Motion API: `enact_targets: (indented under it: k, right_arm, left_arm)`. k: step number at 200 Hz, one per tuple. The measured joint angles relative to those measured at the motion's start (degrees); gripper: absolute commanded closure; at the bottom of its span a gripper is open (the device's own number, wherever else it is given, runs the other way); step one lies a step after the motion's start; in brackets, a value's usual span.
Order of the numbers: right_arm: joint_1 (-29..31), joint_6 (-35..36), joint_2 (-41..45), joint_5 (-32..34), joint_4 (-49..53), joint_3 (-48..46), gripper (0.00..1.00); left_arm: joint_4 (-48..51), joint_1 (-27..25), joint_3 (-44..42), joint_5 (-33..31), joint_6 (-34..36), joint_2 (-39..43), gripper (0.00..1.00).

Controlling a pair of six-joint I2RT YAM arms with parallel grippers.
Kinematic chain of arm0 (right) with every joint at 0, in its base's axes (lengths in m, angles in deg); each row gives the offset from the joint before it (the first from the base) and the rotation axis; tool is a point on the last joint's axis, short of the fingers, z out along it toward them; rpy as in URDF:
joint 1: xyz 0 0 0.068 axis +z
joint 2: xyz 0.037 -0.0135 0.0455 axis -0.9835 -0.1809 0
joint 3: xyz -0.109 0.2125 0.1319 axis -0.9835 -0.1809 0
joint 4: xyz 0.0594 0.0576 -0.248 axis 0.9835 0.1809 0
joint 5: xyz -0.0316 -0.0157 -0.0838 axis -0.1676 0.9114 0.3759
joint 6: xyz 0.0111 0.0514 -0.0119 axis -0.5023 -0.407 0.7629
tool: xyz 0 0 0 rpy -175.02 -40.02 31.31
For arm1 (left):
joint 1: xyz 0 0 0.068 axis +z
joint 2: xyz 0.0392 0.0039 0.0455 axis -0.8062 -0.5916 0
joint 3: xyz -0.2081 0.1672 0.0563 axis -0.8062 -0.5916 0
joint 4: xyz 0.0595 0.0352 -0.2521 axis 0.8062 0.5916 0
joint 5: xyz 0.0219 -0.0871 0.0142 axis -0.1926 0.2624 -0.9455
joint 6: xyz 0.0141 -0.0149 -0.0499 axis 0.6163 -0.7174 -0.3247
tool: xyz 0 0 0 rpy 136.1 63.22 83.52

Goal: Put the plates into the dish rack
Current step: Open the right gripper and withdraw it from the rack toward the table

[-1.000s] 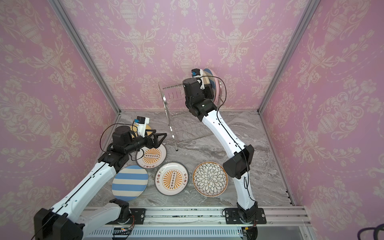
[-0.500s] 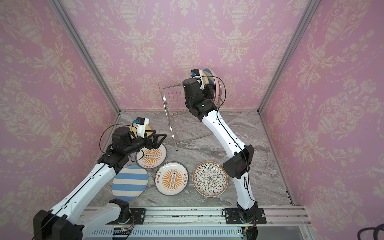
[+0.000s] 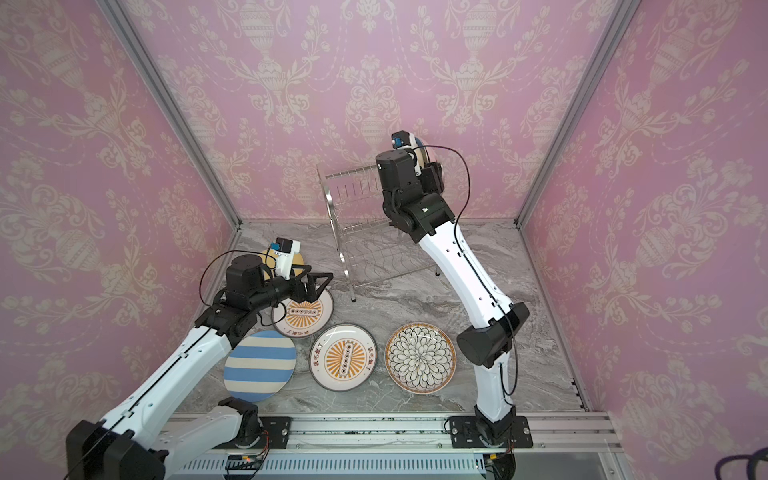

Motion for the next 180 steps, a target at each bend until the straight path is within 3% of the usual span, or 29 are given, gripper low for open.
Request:
enact_targets:
  k: [38, 71, 111, 145, 180]
  right_arm:
    - [0.0, -2.3, 5.6, -5.0, 2.4, -2.0, 0.23]
    - [-0.1, -3.9, 4.1, -9.2, 5.7, 2.3, 0.21]
    - [-0.1, -5.8, 5.3, -12.4, 7.6, 1.0, 0.20]
    - [-0.1, -8.9, 15.1, -16.3, 8.2, -11.4, 0.17]
    - [-0.5, -15.4, 32.0, -20.8, 9.7, -29.7, 0.16]
  left_arm:
    - [0.2, 0.0, 0.0, 0.0, 0.0, 0.0, 0.01]
    - [0.7, 0.0, 0.0, 0.0, 0.0, 0.8, 0.01]
    - [1.4, 0.0, 0.0, -0.3, 0.0, 2.4, 0.01]
    - [2.3, 0.0, 0.0, -0.9, 0.4, 2.5, 0.01]
    - [3.1, 0.0, 0.0, -1.5, 0.5, 2.4, 0.01]
